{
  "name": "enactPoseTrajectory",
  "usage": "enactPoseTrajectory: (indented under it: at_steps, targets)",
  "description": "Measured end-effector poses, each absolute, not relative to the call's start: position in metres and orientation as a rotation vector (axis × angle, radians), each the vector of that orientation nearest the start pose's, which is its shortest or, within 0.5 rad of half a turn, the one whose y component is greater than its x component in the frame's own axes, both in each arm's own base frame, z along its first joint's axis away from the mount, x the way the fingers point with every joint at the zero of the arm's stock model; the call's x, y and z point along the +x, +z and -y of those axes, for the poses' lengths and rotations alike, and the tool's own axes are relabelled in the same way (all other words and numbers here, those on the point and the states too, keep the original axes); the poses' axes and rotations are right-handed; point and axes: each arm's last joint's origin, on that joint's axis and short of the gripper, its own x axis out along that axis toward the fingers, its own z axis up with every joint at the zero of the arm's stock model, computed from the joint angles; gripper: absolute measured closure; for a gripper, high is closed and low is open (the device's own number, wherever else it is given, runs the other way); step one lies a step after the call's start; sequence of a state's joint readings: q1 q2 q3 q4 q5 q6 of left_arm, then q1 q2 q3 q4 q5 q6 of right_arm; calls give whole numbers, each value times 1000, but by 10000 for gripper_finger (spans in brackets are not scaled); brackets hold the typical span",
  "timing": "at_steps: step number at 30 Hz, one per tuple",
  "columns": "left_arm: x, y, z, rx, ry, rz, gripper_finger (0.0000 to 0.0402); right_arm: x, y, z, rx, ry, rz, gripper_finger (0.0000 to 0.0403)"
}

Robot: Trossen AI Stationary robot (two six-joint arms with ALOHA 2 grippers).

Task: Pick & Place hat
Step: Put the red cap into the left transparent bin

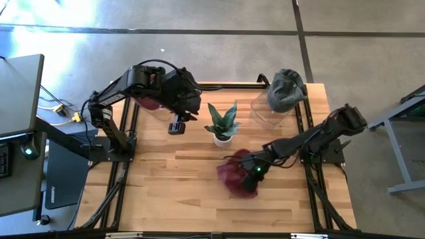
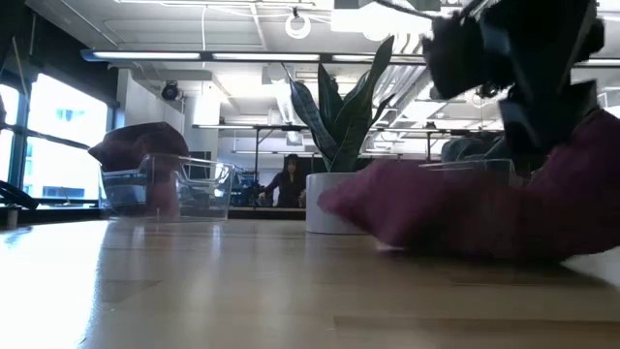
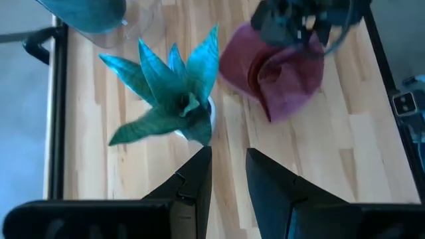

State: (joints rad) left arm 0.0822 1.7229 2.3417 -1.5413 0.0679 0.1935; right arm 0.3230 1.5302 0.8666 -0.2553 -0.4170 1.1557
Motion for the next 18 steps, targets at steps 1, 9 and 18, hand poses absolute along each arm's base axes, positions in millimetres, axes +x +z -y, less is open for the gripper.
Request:
enactPoseTrajectory:
  at_steps: [1, 9, 18]
  targets:
    - [281, 478, -21, 103, -75, -929, 315, 275, 194, -104, 1074, 71, -1228, 230]
    - [264, 486, -19, 50, -74, -906, 315, 252, 220, -114, 1035, -31, -1118, 182]
    - [247, 464, -19, -6, 2, -964, 315, 273, 209, -93, 877, -189, -984, 202]
